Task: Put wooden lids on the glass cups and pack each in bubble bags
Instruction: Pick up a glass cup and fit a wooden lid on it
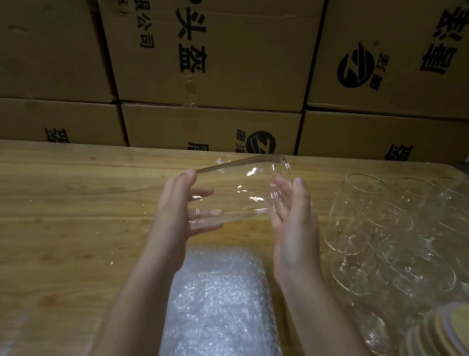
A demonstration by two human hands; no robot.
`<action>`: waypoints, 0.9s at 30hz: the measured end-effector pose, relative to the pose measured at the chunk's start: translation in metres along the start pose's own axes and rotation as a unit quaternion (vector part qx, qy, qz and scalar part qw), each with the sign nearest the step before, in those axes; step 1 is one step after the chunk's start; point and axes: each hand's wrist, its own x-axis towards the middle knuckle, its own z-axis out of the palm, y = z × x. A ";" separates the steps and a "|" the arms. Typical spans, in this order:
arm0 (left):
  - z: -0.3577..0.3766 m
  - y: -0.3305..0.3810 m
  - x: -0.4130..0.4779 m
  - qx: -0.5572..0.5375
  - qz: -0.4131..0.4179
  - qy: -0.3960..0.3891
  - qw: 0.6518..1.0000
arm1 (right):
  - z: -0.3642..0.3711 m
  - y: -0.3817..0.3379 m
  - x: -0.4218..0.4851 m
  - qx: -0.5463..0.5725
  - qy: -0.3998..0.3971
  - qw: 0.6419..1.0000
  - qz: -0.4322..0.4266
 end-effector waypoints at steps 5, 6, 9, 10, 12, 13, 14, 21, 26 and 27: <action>-0.006 0.000 0.003 -0.011 -0.030 -0.004 0.999 | -0.002 -0.003 -0.002 -0.038 -0.013 0.997 -0.064; -0.006 0.000 0.004 -0.020 -0.022 0.009 1.000 | -0.002 -0.004 -0.002 -0.061 -0.026 0.995 -0.069; -0.003 0.000 0.006 -0.035 0.031 0.086 0.995 | 0.000 -0.007 -0.004 -0.127 -0.071 0.986 -0.077; -0.002 0.000 0.006 -0.039 0.052 0.108 0.992 | 0.001 -0.008 -0.004 -0.130 -0.079 0.985 -0.077; 0.001 -0.001 0.005 -0.033 0.101 0.138 0.985 | 0.003 -0.010 -0.007 -0.131 -0.082 0.984 -0.084; 0.002 -0.002 0.004 -0.023 0.128 0.151 0.980 | 0.005 -0.010 -0.009 -0.134 -0.078 0.983 -0.096; 0.002 -0.003 0.003 -0.016 0.153 0.165 0.974 | 0.007 -0.010 -0.012 -0.134 -0.071 0.982 -0.109; 0.012 -0.013 -0.002 0.029 0.202 0.146 0.968 | 0.011 -0.012 -0.017 -0.051 -0.010 0.989 -0.139; 0.016 -0.020 -0.002 0.038 0.088 0.044 0.994 | 0.001 -0.011 -0.008 -0.020 0.031 0.991 -0.128; 0.015 -0.021 -0.001 0.046 0.084 0.031 0.995 | -0.001 -0.010 -0.005 -0.020 0.037 0.991 -0.124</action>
